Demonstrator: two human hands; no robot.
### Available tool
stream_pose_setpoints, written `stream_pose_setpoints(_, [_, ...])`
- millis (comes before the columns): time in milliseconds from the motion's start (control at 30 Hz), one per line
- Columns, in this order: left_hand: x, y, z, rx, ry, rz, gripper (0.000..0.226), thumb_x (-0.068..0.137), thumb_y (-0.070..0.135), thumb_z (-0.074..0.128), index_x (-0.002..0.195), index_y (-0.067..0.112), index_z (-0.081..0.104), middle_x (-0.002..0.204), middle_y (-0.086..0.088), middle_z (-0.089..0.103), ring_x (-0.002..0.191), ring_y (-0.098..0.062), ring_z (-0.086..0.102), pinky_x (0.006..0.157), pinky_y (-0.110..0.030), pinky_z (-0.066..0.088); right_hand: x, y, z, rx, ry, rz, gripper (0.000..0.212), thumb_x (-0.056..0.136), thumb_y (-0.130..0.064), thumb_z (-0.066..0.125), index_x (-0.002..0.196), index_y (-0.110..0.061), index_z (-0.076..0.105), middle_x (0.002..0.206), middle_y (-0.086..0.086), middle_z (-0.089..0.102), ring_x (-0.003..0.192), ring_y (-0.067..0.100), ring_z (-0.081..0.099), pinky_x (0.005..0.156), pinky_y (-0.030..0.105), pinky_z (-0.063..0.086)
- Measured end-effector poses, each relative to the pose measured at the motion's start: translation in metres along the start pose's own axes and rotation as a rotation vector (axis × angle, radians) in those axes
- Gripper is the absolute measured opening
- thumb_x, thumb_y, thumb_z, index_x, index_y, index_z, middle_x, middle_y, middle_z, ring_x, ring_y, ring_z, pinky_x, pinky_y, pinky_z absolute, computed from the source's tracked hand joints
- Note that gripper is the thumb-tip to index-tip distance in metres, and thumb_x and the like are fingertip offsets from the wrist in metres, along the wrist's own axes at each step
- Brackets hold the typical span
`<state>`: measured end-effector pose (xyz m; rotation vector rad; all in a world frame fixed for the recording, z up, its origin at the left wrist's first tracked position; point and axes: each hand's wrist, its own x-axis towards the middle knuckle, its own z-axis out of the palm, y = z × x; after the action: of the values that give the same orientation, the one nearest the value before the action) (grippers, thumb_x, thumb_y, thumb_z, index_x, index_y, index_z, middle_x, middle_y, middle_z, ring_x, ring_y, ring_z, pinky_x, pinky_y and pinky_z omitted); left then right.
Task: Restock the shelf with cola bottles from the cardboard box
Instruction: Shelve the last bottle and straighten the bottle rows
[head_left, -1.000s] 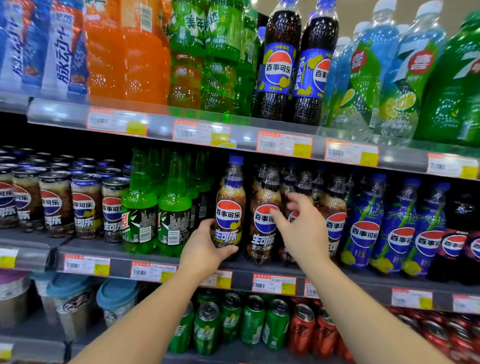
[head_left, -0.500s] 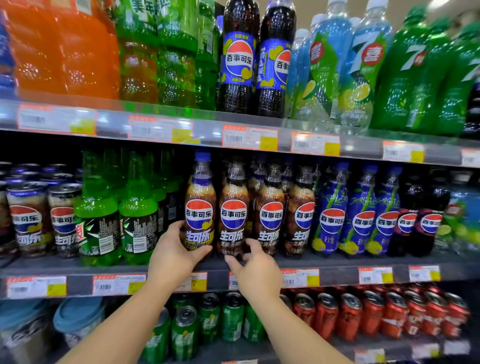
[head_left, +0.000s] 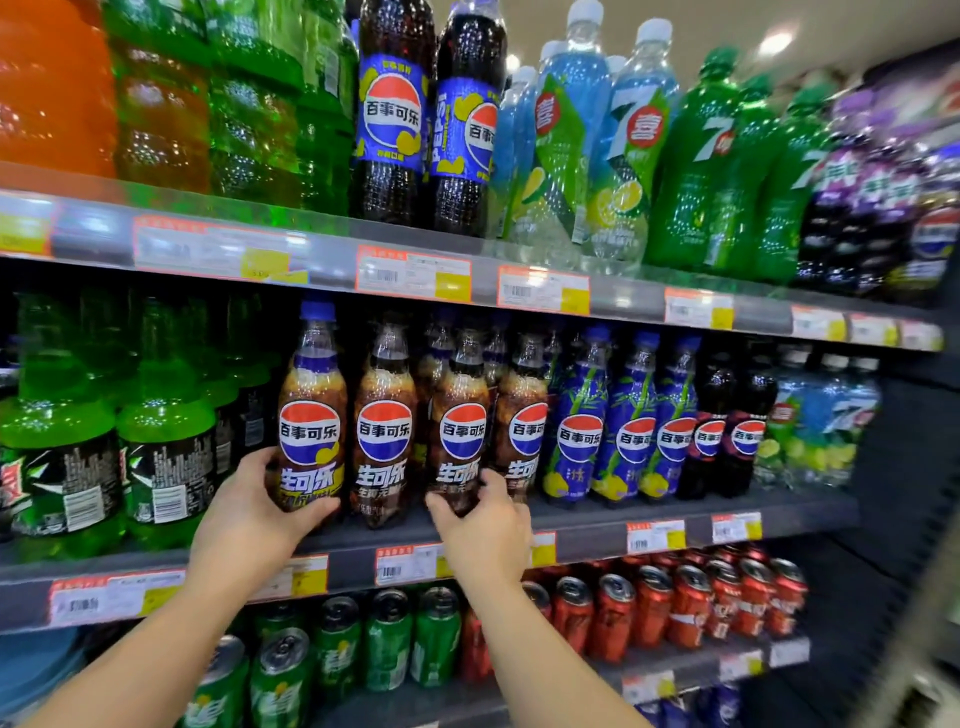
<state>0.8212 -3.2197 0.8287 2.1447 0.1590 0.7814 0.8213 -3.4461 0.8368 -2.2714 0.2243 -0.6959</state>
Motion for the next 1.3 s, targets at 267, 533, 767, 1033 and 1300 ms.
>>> stream_pose_setpoints(267, [0.000, 0.000, 0.004, 0.008, 0.019, 0.007, 0.088, 0.059, 0.043, 0.086, 0.132, 0.020, 0.042, 0.118, -0.007, 0.066, 0.099, -0.025, 0.063, 0.071, -0.037, 0.049, 0.008, 0.010, -0.002, -0.007, -0.044, -0.005, 0.057, 0.079, -0.057, 0.064, 0.126, -0.028, 0.049, 0.114, -0.006, 0.064, 0.114, 0.021, 0.047, 0.095, 0.038, 0.035])
stream_pose_setpoints(533, [0.001, -0.004, 0.008, 0.071, 0.000, -0.034, 0.095, 0.058, 0.051, 0.084, 0.135, 0.024, 0.034, 0.123, -0.006, 0.064, 0.097, -0.028, 0.065, 0.065, -0.036, 0.050, 0.040, 0.030, -0.024, -0.056, 0.034, 0.095, 0.078, 0.076, -0.056, 0.068, 0.139, -0.021, 0.038, 0.122, 0.003, 0.063, 0.120, 0.029, 0.047, 0.095, 0.041, 0.035])
stream_pose_setpoints(767, [0.008, -0.016, 0.014, 0.113, 0.021, -0.035, 0.105, 0.052, 0.051, 0.087, 0.134, 0.027, 0.026, 0.122, -0.010, 0.064, 0.096, -0.031, 0.066, 0.071, -0.042, 0.056, 0.047, 0.039, -0.022, -0.016, 0.045, 0.048, 0.073, 0.072, -0.055, 0.072, 0.130, -0.022, 0.044, 0.117, -0.001, 0.064, 0.116, 0.026, 0.048, 0.094, 0.042, 0.035])
stream_pose_setpoints(1033, [0.032, -0.067, 0.030, -0.072, 0.153, -0.047, 0.128, 0.032, 0.076, 0.080, 0.141, 0.057, 0.016, 0.132, 0.006, 0.052, 0.113, -0.014, 0.055, 0.088, -0.045, 0.050, 0.068, 0.070, -0.047, 0.176, 0.280, 0.141, 0.063, 0.077, -0.055, 0.068, 0.124, -0.019, 0.050, 0.120, 0.001, 0.060, 0.113, 0.026, 0.055, 0.094, 0.045, 0.042])
stream_pose_setpoints(1300, [0.039, -0.087, 0.049, 0.036, 0.349, -0.096, 0.118, 0.039, 0.083, 0.071, 0.142, 0.049, 0.025, 0.131, 0.015, 0.051, 0.119, -0.011, 0.053, 0.090, -0.044, 0.052, 0.092, 0.088, -0.046, 0.003, 0.099, 0.209, 0.076, 0.074, -0.056, 0.071, 0.136, -0.023, 0.042, 0.129, 0.003, 0.052, 0.111, 0.023, 0.058, 0.098, 0.043, 0.032])
